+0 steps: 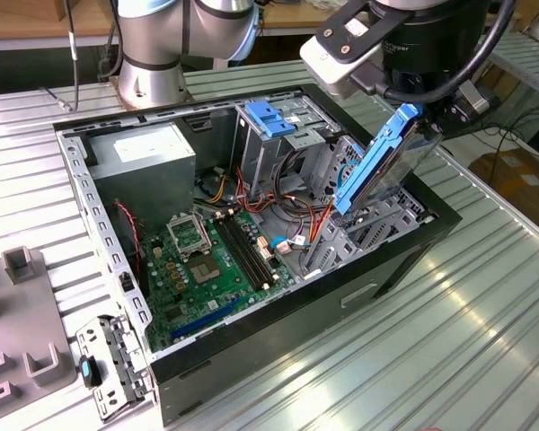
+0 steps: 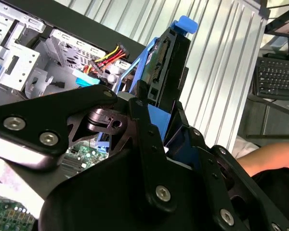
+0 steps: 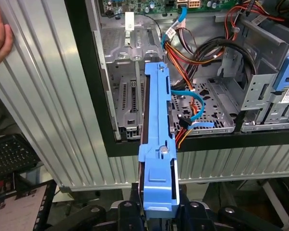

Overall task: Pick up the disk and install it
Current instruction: 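Insert the disk into the insertion slot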

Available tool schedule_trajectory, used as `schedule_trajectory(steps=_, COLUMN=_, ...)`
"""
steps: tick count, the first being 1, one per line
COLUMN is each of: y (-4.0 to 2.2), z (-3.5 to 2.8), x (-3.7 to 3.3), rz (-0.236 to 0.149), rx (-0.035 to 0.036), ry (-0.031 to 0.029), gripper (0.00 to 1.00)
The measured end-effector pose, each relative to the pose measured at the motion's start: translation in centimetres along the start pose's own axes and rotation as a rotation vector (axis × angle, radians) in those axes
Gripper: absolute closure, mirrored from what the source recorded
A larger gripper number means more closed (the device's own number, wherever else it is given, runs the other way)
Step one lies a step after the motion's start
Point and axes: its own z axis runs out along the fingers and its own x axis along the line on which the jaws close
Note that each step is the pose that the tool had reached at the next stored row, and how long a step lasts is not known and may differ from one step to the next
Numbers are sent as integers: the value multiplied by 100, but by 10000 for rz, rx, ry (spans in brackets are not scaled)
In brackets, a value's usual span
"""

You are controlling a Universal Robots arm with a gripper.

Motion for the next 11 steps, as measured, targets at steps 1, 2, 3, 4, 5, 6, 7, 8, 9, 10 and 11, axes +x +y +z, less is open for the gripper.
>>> schedule_trajectory(steps=1, y=5, z=1, x=0, rz=-18, rx=179, ry=4, gripper=64)
schedule_trajectory(steps=2, y=6, z=0, x=-1, rz=-21, rx=238, ry=1, gripper=64)
schedule_trajectory(steps=3, y=6, z=0, x=-1, rz=-22, rx=240, ry=1, gripper=64)
schedule_trajectory(steps=4, y=6, z=0, x=-1, rz=-23, rx=240, ry=2, gripper=64)
schedule_trajectory(steps=5, y=6, z=0, x=0, rz=-23, rx=240, ry=2, gripper=64)
schedule_trajectory(steps=6, y=7, z=1, x=-1, rz=-23, rx=242, ry=2, gripper=64)
schedule_trajectory(steps=7, y=9, z=4, x=-1, rz=-23, rx=253, ry=1, gripper=64)
schedule_trajectory(steps=8, y=17, z=11, x=0, rz=-25, rx=301, ry=3, gripper=64)
schedule_trajectory(steps=9, y=25, z=20, x=1, rz=-26, rx=366, ry=0, gripper=64)
schedule_trajectory(steps=10, y=31, z=23, x=1, rz=-28, rx=414, ry=-2, gripper=64)
schedule_trajectory(steps=11, y=32, z=23, x=1, rz=-30, rx=423, ry=-1, gripper=64)
